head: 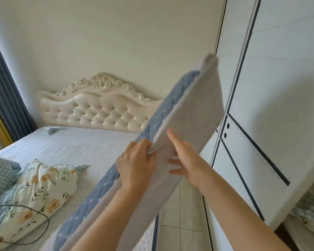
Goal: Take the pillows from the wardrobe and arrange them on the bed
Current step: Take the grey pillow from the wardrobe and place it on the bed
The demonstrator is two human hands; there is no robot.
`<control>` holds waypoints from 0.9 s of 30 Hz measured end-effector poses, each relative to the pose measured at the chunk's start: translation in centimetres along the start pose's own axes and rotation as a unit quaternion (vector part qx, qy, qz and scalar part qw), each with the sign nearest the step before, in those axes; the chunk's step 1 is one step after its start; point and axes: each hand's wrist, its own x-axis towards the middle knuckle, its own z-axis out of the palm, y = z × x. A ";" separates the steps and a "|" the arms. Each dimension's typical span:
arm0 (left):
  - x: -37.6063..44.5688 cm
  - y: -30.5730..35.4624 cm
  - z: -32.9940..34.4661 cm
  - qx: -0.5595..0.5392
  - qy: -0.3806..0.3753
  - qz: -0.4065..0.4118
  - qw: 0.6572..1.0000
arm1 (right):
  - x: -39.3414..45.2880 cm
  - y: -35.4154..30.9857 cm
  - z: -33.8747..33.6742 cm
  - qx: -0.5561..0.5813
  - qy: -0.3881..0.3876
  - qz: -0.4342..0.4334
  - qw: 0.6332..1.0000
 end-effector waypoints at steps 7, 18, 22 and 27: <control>-0.7 -2.3 8.4 0.034 -0.068 0.231 0.970 | 8.8 3.3 -2.1 0.155 0.029 0.170 0.973; 1.0 -6.5 20.4 0.017 -0.137 0.225 0.965 | 23.6 9.9 -5.6 0.147 0.175 0.060 0.972; 1.2 -6.5 24.3 -0.034 -0.145 0.157 0.976 | 31.0 10.9 -8.3 0.231 0.194 0.086 0.949; 1.1 -6.3 28.5 -0.046 -0.269 -0.167 0.947 | 38.1 9.9 -12.1 0.256 0.178 0.074 0.947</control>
